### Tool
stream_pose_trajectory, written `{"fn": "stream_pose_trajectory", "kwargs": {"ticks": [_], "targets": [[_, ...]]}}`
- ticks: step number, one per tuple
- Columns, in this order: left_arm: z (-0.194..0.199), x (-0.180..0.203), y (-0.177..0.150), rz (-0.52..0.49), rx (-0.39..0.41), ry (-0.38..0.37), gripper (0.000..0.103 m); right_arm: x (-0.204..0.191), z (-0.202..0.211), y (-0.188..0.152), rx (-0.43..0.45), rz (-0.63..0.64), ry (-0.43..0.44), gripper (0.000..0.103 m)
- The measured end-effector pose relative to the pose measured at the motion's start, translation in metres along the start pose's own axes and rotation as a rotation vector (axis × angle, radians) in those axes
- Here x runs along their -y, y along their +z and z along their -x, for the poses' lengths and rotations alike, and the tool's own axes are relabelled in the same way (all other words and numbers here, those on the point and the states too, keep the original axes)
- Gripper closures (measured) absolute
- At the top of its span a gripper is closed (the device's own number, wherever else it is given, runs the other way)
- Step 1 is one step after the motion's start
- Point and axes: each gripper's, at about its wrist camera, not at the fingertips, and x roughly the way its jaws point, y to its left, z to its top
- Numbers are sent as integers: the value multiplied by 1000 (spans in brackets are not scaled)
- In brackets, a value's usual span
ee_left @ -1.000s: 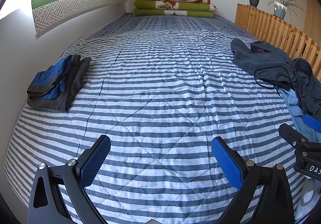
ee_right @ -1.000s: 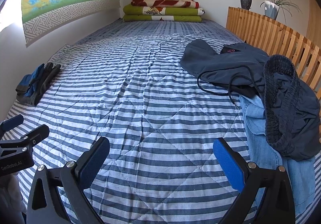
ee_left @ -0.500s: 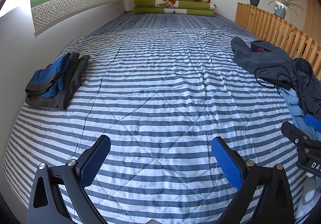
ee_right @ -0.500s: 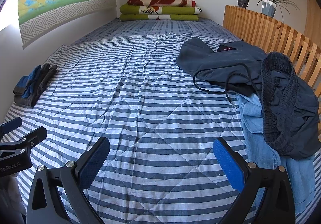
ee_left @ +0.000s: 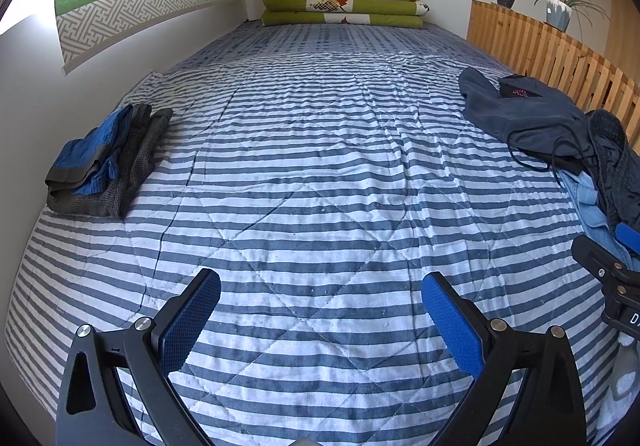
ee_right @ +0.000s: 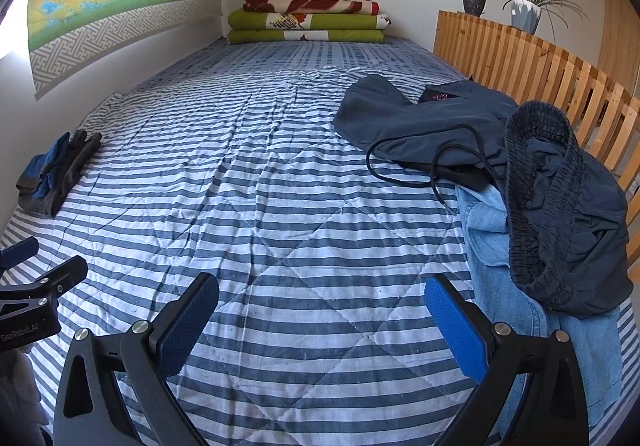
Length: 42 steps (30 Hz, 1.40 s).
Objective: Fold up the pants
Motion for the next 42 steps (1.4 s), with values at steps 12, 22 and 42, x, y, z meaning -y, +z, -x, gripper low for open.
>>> {"fn": "stream_pose_trajectory", "kwargs": {"ticks": [12,22,42], "targets": [[-11,-7,-2,6,-16,10,1,90,-23,31,-33,-162,-153,2],[-24,-9,-1,26,-44,0,1,163,-45,56,-69,-250,-323,2],[-34,-21,-4,54,-53,-20,5,195,-52,45,-141,-353,-173,97]]}}
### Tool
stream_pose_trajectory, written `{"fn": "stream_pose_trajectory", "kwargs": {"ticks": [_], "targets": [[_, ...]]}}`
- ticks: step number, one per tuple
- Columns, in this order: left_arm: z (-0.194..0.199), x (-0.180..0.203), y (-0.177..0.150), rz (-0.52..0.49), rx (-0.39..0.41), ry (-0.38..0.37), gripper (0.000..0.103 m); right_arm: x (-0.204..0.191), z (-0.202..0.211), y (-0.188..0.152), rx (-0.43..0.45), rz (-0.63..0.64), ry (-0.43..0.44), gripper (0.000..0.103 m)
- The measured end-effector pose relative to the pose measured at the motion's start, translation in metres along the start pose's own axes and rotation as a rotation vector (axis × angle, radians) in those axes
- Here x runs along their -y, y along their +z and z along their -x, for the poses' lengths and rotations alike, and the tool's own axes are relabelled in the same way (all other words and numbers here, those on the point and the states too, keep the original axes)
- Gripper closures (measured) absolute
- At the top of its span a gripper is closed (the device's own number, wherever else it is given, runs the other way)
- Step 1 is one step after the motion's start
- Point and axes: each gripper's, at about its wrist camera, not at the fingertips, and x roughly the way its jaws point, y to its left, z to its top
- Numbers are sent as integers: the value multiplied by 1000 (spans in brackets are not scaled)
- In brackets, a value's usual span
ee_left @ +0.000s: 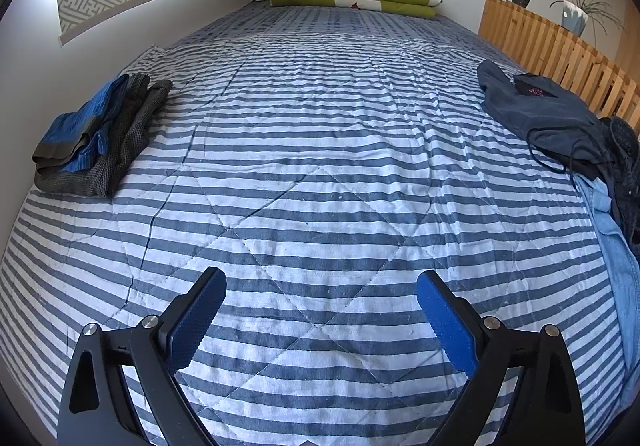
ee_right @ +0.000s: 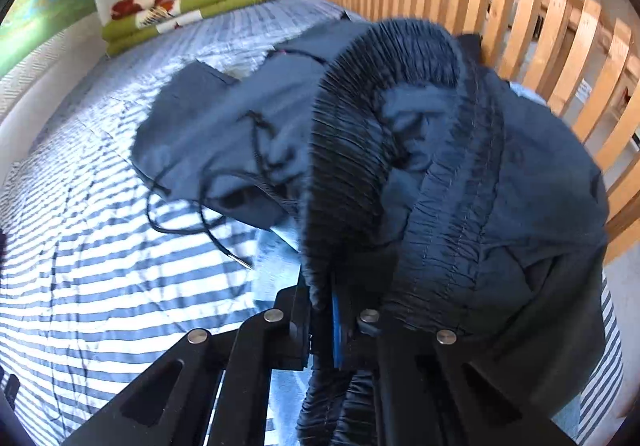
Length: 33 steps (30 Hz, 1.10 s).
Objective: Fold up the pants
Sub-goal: 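Grasp the navy trousers waistband with the right gripper and lift it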
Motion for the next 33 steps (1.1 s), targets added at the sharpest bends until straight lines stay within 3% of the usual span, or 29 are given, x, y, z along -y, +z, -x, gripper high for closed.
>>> {"fn": "stream_pose_trajectory", "kwargs": {"ticks": [3,9,15,19,22,25,27,29,31,33], "targets": [[3,-1,1,3,5,0,5,-7,9,-1,-24,-41,130,97],[11,-15,10,38,34,12,5,-81,50,-28,-30,104,368,97],[26,-55,29,123,104,74,5,-201,83,-99,-151,342,644,97],[31,-92,33,191,125,115,5,-259,100,-158,-264,507,765,98],[28,-108,31,229,104,89,5,-268,110,-185,-258,622,738,97],[23,-102,28,208,76,52,5,-252,108,-181,-242,613,684,94],[20,-88,26,163,57,27,5,-237,107,-162,-234,554,678,77],[15,-68,22,119,35,-13,5,-209,107,-141,-169,486,629,60],[10,-48,17,68,0,-72,5,-182,107,-121,-90,433,549,58],[9,-30,13,34,-24,-142,5,-159,99,-102,-72,361,503,55]]}}
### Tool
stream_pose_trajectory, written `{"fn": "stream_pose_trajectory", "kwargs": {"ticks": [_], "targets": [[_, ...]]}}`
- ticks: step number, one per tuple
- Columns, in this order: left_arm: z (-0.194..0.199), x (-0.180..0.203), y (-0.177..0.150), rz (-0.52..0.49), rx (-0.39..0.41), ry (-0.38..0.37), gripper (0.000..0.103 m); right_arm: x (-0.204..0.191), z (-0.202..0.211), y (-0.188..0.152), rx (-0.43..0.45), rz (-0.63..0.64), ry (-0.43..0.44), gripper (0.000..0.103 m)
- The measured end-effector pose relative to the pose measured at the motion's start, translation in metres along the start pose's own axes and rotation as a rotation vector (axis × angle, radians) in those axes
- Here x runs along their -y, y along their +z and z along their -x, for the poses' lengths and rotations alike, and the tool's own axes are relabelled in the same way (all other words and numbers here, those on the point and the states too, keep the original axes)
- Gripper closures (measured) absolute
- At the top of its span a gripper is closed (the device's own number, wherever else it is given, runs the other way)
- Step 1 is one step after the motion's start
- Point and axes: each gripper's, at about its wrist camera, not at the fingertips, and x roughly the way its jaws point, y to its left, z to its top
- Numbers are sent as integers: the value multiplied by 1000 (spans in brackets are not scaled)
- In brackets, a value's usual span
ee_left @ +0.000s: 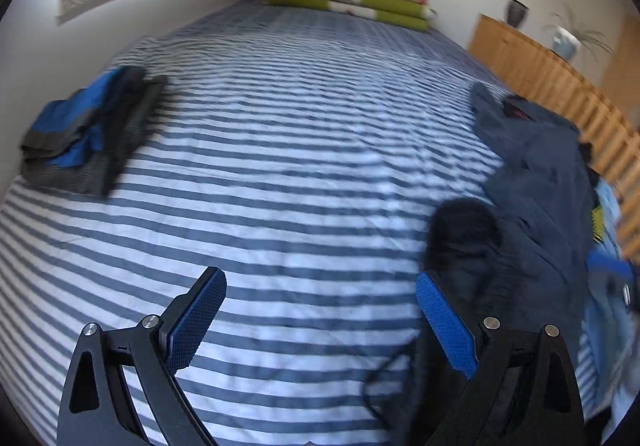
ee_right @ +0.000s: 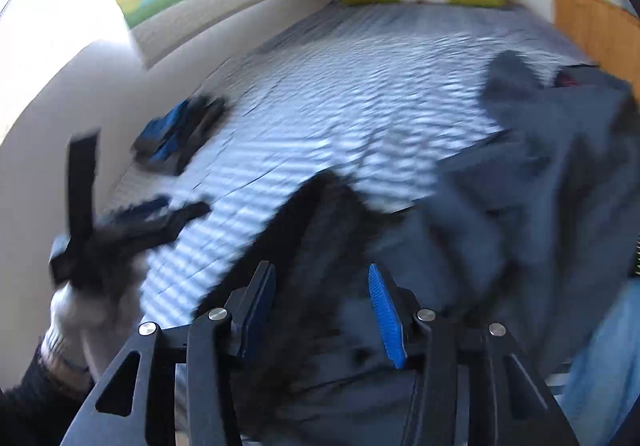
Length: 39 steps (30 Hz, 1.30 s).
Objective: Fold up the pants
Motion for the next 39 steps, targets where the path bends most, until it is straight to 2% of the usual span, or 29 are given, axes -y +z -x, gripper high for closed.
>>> {"fn": "stream_pose_trajectory", "kwargs": {"ticks": [2,5,7,11,14,16,18,19,20,21,25,26,30,34,35,36,38,39], "targets": [[-4,18,-4,-30,-20,-54,5,38,4,7,16,-97,-98,47],[-14,43,-11,-82,-50,-83,5,90,-2,11,11,-211,-289,45],[-16,56,-15,-93,-52,-100,5,118,-9,9,-9,-278,-381,45],[-26,87,-17,-147,-59,-147,5,167,-21,1,-50,-398,-452,45],[-38,104,-16,-165,-75,-198,7,187,-31,-2,-75,-453,-448,44],[-41,109,-16,-168,-63,-193,24,190,-34,-2,-80,-476,-409,41],[-38,114,-14,-177,-46,-203,71,185,-34,1,-65,-469,-404,44],[-37,113,-13,-175,-57,-227,79,182,-33,2,-58,-458,-399,48],[-37,112,-12,-168,-68,-244,87,177,-32,4,-55,-441,-405,60],[-36,111,-12,-160,-71,-251,88,173,-31,7,-52,-420,-422,69],[-26,99,-14,-160,-53,-237,99,169,-26,12,-17,-395,-453,86],[-23,94,-13,-151,-46,-236,99,167,-25,12,-3,-395,-450,97],[-11,71,-5,-77,-14,-244,100,158,-16,9,33,-381,-471,98],[-8,68,-3,-73,-32,-260,96,160,-18,9,36,-411,-456,98],[-8,70,-4,-77,-29,-246,85,160,-16,8,43,-426,-453,99],[-6,73,-4,-82,-19,-233,67,162,-13,9,53,-441,-447,99],[2,80,-4,-96,25,-204,47,161,-7,8,68,-455,-440,99],[7,84,-3,-113,49,-202,45,160,-7,9,68,-448,-443,99]]}}
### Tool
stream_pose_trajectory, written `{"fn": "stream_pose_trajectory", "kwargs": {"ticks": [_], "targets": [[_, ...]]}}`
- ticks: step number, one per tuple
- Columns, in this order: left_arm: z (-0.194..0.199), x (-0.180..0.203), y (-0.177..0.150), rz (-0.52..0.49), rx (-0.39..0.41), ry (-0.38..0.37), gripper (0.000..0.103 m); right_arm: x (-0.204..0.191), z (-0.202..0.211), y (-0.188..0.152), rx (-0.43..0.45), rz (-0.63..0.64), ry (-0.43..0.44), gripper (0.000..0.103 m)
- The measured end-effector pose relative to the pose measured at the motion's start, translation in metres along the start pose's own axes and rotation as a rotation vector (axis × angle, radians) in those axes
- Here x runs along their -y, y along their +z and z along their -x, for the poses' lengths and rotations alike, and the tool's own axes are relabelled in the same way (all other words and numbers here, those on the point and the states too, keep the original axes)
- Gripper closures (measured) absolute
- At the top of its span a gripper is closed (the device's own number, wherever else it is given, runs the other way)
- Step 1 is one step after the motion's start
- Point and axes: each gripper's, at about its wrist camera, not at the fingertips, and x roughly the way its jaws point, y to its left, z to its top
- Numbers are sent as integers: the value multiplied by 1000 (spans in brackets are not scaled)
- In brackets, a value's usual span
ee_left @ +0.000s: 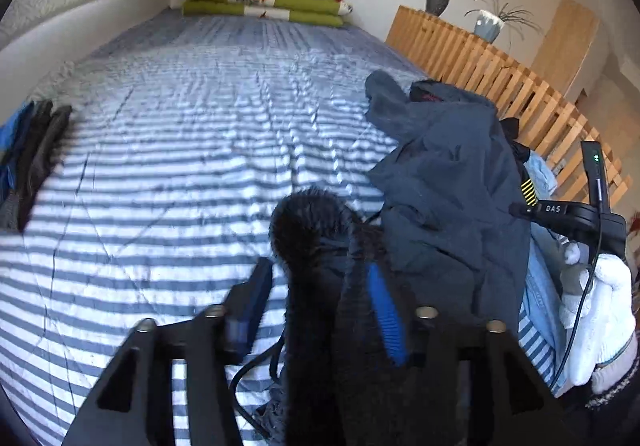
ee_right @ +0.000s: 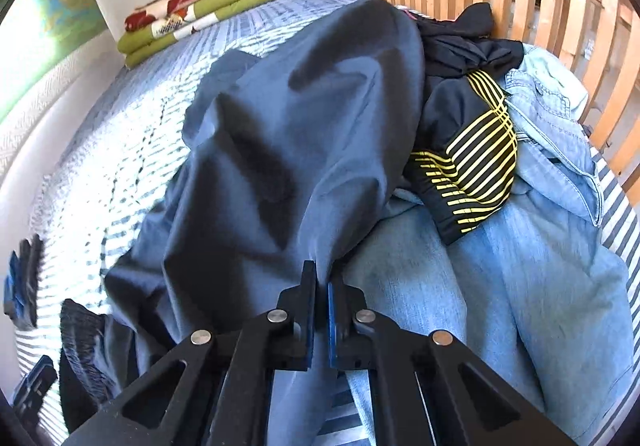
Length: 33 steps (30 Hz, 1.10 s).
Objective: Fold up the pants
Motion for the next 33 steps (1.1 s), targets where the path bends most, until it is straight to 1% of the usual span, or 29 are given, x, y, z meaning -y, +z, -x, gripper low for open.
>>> {"fn": "stream_pose_trajectory", "kwargs": {"ticks": [1,2,3,4,5,7,8,9,10,11,13,15,16,18,20,23,24,25,27,29,31,33], "targets": [[4,6,1,-27,22,15,44,-1,1,0,1,8,-11,99],[6,12,1,-56,40,29,41,-2,0,-1,2,11,-23,99],[6,18,1,-81,46,24,33,-1,-1,-2,1,11,-30,99],[2,21,0,-97,32,8,30,-2,-3,-3,-2,15,-36,99],[-4,23,-1,-93,7,-4,30,-2,-6,-2,-5,18,-41,99],[-19,22,-4,-54,-56,-24,30,-2,-10,-2,-11,18,-47,99],[-29,21,-4,-35,-88,-32,32,-2,-11,-2,-13,17,-43,99],[-38,20,-6,-15,-113,-48,51,-2,-11,-1,-13,14,-43,99],[-46,18,-9,13,-147,-76,67,-2,-11,-1,-11,12,-42,99],[-52,17,-10,28,-172,-89,89,-2,-10,0,-9,12,-40,99],[-52,19,-13,25,-156,-112,94,-3,-7,1,-1,4,-33,99],[-41,15,-10,44,-128,-144,98,-4,-1,1,15,-3,-14,99],[-32,11,-8,56,-105,-156,98,-3,5,0,30,-11,-4,99],[-9,-4,-4,87,-55,-147,98,-1,18,-2,56,-34,10,99],[21,-27,-1,146,1,-145,98,-1,38,-8,94,-55,29,99],[74,-65,2,231,100,-104,98,-7,73,-31,151,-63,55,99],[94,-80,-1,270,137,-83,98,-11,82,-40,156,-56,59,99],[107,-90,0,305,163,-73,98,-17,91,-50,146,-46,71,99],[138,-115,-8,385,213,-56,98,-26,105,-72,115,-29,126,99],[168,-137,-19,430,250,-14,98,-39,119,-98,71,19,190,99],[192,-153,-30,461,268,59,98,-57,128,-127,1,93,252,99],[207,-166,-38,490,266,117,98,-80,128,-156,-107,229,297,99]]}}
